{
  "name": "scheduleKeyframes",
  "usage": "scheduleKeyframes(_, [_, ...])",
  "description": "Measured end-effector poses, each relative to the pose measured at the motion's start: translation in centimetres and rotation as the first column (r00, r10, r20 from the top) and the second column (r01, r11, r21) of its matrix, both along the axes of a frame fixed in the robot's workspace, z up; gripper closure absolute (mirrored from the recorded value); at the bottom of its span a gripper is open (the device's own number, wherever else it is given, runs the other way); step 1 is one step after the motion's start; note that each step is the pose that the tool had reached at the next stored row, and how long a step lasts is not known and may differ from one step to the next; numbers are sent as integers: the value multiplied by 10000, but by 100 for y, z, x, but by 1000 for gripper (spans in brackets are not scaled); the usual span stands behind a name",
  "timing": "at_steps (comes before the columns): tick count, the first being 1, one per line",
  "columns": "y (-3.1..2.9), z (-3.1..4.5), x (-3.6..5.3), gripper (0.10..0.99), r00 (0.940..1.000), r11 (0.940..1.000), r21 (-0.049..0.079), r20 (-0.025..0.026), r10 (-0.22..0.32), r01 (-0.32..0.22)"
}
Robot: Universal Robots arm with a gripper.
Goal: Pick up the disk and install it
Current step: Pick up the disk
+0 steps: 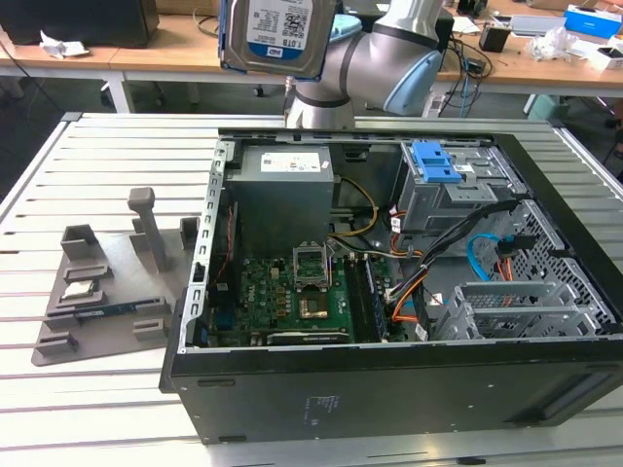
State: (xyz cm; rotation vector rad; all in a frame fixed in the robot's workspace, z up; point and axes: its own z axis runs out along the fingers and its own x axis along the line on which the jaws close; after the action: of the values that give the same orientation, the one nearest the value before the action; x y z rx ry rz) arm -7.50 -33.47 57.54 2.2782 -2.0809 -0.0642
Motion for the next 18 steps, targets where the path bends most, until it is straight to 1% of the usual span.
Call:
scheduleKeyframes(1, [0,-23,43,722,10000,10000,-6,-1,-2,2])
scheduleKeyframes(3, [0,-57,85,722,10000,10000,-5,0,0,0])
scheduleKeyframes(5, [0,-114,149,722,10000,10000,-6,-1,-2,2])
scheduleKeyframes(10, [0,-209,242,722,10000,10000,-6,-1,-1,1])
scheduleKeyframes(12, [0,-255,287,722,10000,10000,-5,0,-1,1])
scheduleKeyframes(13, [0,-295,322,722,10000,10000,-6,0,0,0])
scheduleKeyframes(18, [0,-407,395,722,10000,10000,-5,0,-1,1])
